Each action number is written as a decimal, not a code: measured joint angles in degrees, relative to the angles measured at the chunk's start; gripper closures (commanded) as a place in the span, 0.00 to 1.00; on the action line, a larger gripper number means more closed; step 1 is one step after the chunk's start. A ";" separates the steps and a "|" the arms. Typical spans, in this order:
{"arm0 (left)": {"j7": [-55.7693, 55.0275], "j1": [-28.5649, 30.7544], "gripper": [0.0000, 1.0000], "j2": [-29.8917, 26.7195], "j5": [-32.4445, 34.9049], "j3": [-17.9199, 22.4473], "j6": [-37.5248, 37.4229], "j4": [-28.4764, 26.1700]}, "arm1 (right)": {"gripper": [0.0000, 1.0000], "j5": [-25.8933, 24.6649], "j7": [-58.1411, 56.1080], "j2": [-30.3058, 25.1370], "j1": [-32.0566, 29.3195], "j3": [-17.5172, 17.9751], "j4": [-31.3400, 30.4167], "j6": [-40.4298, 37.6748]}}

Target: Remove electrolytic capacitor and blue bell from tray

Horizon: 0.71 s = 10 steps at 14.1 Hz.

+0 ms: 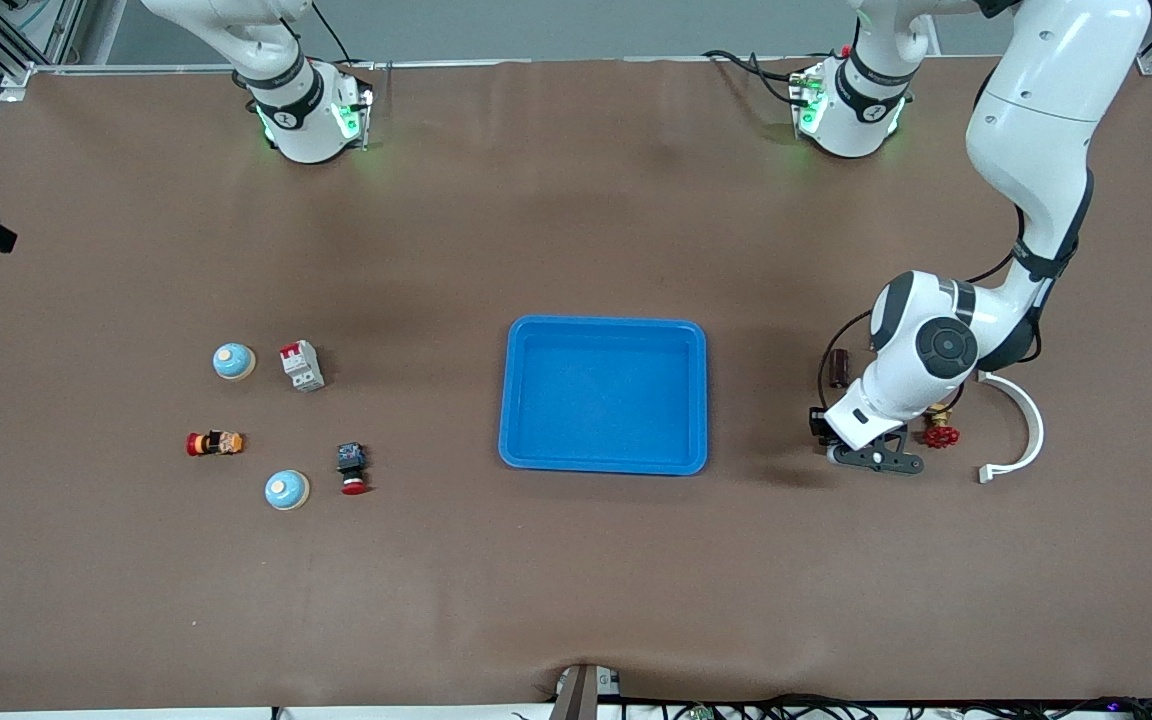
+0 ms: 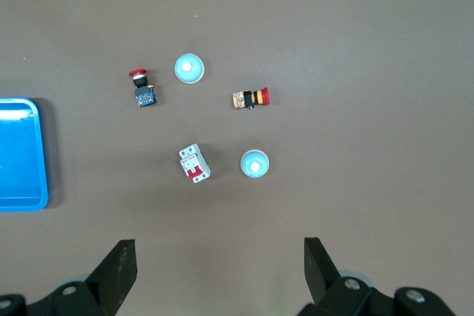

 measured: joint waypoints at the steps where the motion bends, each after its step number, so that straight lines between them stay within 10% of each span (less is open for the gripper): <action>1: 0.03 0.00 1.00 0.21 0.10 0.00 -0.27 0.21 | 0.00 0.02 0.02 -0.53 -0.03 0.07 -0.72 0.10; 6: 0.08 0.19 1.00 0.45 0.78 0.04 -0.94 0.59 | 0.00 0.06 0.02 -0.78 -0.07 0.43 -1.87 0.53; 8: 0.10 0.26 0.59 0.46 0.78 0.04 -1.22 0.70 | 0.00 0.06 0.02 -0.78 -0.02 0.92 -1.89 0.54; 10: 0.10 0.31 0.58 0.45 0.78 0.06 -1.31 0.76 | 0.00 0.06 0.02 -0.78 0.00 1.27 -1.90 0.55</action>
